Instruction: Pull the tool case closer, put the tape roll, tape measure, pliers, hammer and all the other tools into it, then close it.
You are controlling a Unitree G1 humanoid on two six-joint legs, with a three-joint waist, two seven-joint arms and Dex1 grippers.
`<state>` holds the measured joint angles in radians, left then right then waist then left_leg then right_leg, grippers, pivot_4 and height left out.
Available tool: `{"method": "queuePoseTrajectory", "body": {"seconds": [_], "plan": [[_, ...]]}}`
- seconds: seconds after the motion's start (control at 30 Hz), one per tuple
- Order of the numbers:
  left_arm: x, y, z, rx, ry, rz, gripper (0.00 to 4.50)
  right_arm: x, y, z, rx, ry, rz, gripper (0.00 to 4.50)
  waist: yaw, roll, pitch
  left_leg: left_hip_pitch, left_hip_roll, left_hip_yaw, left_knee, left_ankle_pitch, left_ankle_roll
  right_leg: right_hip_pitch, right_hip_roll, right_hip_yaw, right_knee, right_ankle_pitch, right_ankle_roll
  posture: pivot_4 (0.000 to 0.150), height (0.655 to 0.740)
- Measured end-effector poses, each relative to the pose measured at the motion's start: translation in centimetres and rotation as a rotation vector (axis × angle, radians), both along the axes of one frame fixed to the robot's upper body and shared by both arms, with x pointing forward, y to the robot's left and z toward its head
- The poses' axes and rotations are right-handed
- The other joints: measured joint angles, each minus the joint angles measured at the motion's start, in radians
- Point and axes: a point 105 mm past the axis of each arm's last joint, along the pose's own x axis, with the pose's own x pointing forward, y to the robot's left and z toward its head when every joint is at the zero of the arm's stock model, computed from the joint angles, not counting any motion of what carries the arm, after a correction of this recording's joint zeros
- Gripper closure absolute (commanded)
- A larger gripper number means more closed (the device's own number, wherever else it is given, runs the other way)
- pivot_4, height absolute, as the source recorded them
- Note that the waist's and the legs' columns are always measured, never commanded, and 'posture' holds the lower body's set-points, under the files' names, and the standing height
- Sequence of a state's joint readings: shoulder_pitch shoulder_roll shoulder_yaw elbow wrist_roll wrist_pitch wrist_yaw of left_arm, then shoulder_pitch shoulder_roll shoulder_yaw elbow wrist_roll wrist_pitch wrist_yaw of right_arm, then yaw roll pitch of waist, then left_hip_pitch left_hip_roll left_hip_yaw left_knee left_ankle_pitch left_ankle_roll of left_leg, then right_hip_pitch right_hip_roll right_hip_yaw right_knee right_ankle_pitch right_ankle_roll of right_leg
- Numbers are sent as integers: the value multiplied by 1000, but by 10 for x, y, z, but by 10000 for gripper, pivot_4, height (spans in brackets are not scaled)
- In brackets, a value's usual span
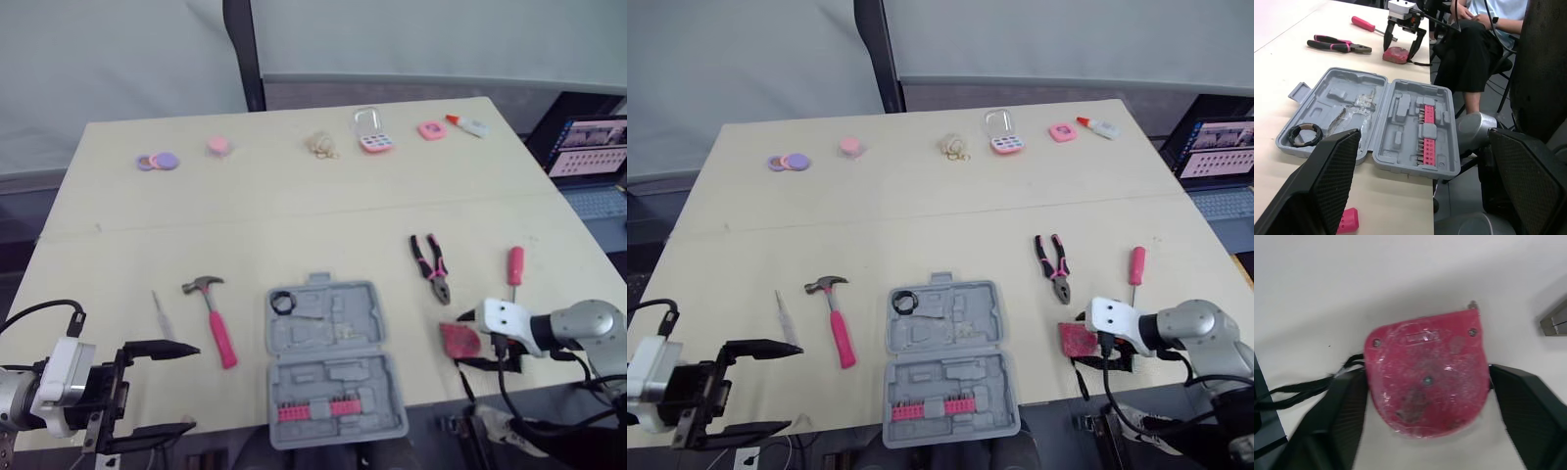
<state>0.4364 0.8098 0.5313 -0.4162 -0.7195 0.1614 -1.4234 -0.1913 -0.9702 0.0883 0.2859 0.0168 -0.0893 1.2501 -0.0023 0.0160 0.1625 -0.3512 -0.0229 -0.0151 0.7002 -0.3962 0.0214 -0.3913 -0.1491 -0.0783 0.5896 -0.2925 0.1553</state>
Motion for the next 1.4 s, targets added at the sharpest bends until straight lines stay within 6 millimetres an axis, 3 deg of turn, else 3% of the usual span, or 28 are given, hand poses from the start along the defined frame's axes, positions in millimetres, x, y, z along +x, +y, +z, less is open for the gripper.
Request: {"method": "queuePoseTrajectory", "body": {"seconds": [0.3, 0.43, 0.77, 1.0, 1.17, 1.4], "plan": [[1, -1, 0, -7, -2, 10, 0, 0, -2, 0, 5, 6, -13, 15444, 1, 0, 0, 0, 0, 0, 0, 0, 0, 0, 0, 0, 0, 0, 0, 1500, 7400], [2, -6, -3, -25, 4, -3, 0, -12, 2, 5, 24, 20, -19, 15445, 4, 0, 0, 0, 0, 0, 0, 0, 0, 0, 0, 0, 0, 0, 0, 1500, 7400], [15, -16, -6, -72, -11, -62, 0, -27, 3, 81, -92, 53, -56, 15445, 2, 2, 1, 0, 0, 0, 1, 0, 0, 0, 0, 0, 1, 0, 0, 1500, 7400], [21, -12, -14, -94, -21, -47, 0, -1, 42, 133, -118, -36, -30, 15445, -2, 3, 1, 0, 1, 0, 1, -1, -1, -2, 0, 0, 0, 0, 0, 1500, 7400], [24, -13, -21, -103, -24, -36, 0, 13, 76, 128, -130, -13, 18, 15445, 0, 3, 1, -2, 0, -1, 1, -1, -1, -3, -1, 0, 1, 0, 0, 1500, 7400], [27, -15, -21, -109, -60, -35, 0, 30, 101, 112, -237, 35, 13, 15445, -4, 3, 1, -2, -1, 0, 1, -1, -1, -4, -1, -1, 2, 0, 0, 1500, 7400]]}}
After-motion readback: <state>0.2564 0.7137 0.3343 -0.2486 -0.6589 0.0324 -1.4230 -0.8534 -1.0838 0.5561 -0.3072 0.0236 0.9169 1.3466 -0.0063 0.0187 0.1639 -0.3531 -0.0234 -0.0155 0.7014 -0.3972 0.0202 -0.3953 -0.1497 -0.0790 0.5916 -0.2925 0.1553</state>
